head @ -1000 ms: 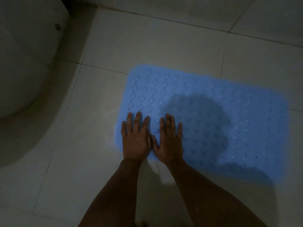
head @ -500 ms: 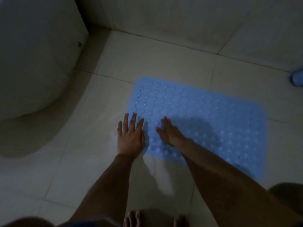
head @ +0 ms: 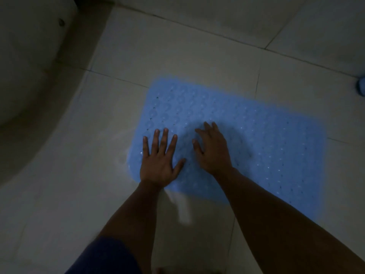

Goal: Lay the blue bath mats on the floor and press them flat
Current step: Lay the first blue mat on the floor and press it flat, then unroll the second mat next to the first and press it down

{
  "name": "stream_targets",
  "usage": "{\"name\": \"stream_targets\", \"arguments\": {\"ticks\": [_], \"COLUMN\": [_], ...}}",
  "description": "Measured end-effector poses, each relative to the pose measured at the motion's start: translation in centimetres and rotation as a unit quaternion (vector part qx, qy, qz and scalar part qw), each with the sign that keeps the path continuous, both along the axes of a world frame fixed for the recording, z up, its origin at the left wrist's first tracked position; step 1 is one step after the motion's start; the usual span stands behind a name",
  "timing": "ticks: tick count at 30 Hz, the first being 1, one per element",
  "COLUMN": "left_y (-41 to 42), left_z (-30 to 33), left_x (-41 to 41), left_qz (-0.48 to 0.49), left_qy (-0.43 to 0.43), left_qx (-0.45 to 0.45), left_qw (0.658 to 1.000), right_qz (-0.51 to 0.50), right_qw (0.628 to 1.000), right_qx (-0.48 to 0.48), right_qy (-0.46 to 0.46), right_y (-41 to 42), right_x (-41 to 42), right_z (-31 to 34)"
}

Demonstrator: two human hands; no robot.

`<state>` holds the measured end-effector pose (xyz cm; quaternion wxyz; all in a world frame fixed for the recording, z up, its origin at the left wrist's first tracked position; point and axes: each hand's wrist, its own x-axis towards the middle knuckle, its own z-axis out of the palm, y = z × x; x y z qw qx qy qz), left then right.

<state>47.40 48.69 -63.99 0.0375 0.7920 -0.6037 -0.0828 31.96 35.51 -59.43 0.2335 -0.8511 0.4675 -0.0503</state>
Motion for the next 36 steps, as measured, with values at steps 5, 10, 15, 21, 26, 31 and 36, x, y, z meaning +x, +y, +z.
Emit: {"name": "stream_targets", "arguments": {"ticks": [5,10,15,21,26,31,36], "left_y": [0.0,0.0,0.0,-5.2,-6.6,-10.3,-17.7], "left_z": [0.1,-0.1,0.9,15.2,33.3,48.2,56.4], "left_x": [0.2,0.1,0.0,0.8,-3.8,-8.4,-14.5], "left_qz": [0.003,-0.003,0.0,0.044,-0.048,-0.141,-0.209], "left_qy": [0.019,0.016,0.061,0.141,0.101,0.098,0.079], "left_qx": [0.013,0.018,0.051,0.247,0.224,0.223,0.185], "left_qw": [1.0,1.0,0.997,0.958,0.968,0.959,0.957], "right_qz": [0.014,0.012,0.0,-0.081,-0.14,-0.209,-0.279], "right_qw": [1.0,1.0,0.999,0.972,0.948,0.935,0.929], "right_qx": [0.006,0.006,0.047,0.195,0.258,0.269,0.227], "right_qy": [0.012,-0.002,0.02,0.103,0.125,0.1,0.083], "right_y": [0.1,1.0,1.8,-0.2,-1.4,-2.5,-7.0], "right_x": [0.0,-0.1,-0.7,-3.3,-8.6,-14.3,-22.1], "right_z": [-0.3,-1.0,0.1,15.1,30.2,43.6,51.2]}}
